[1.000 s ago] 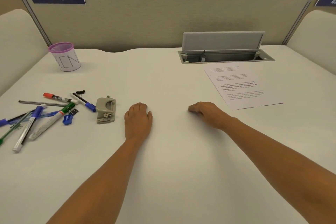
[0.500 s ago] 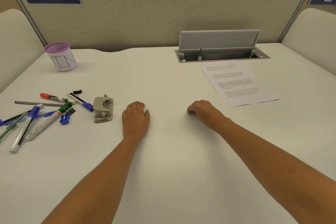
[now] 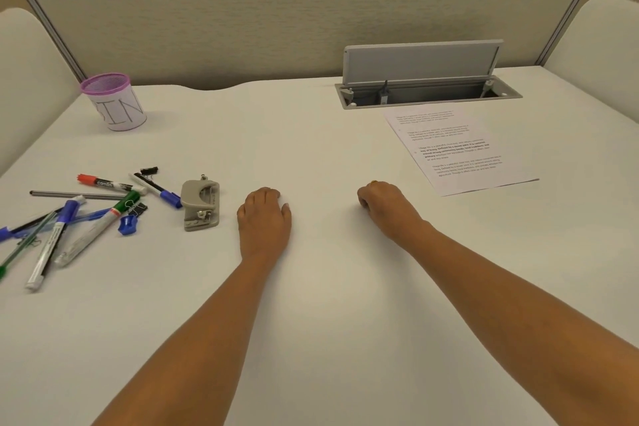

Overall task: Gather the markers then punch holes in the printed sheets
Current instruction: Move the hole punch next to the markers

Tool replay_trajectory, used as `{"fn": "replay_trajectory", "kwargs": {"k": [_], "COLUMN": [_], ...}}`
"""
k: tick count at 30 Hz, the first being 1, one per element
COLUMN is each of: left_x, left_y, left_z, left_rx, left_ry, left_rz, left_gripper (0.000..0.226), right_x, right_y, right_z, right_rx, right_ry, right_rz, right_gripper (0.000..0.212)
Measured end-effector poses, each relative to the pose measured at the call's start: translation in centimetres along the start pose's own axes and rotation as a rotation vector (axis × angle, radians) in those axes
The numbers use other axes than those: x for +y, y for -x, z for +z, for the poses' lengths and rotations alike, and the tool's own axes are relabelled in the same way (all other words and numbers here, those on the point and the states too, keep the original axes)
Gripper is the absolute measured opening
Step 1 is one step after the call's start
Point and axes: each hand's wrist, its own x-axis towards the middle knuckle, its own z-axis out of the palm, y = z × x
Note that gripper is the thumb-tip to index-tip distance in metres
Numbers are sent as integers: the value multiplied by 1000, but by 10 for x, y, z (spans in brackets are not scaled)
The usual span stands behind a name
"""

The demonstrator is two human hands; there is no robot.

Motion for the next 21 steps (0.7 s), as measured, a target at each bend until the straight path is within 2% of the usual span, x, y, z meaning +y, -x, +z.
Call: {"fn": "replay_trajectory", "kwargs": {"k": [5,10,12,14,17,21], "left_x": [0,4,3,1,1,-4], "left_y": [1,5,7,12,19,8], "left_z": [1,-5,-8,-11,-18,-36], "left_rx": [11,10,21,52,86,160], "left_ry": [6,42,46,50,65,40], "left_rz": [-4,-12,-12,-21,18,180], "left_gripper": [31,31,29,26,22,17], "right_x": [-16,-28,-28,-27,-32,-52], "right_y": [3,-2,-7,-18,-32,-46], "right_z": [1,-2,3,5,-5,-13], "right_rx": [19,-17,-12,-9,-56,-114], "right_ry": [133,98,-22,-299,-638,-829], "right_rz": [7,-41,9,132,255,330], "right_gripper": [47,48,41,23,22,18]}}
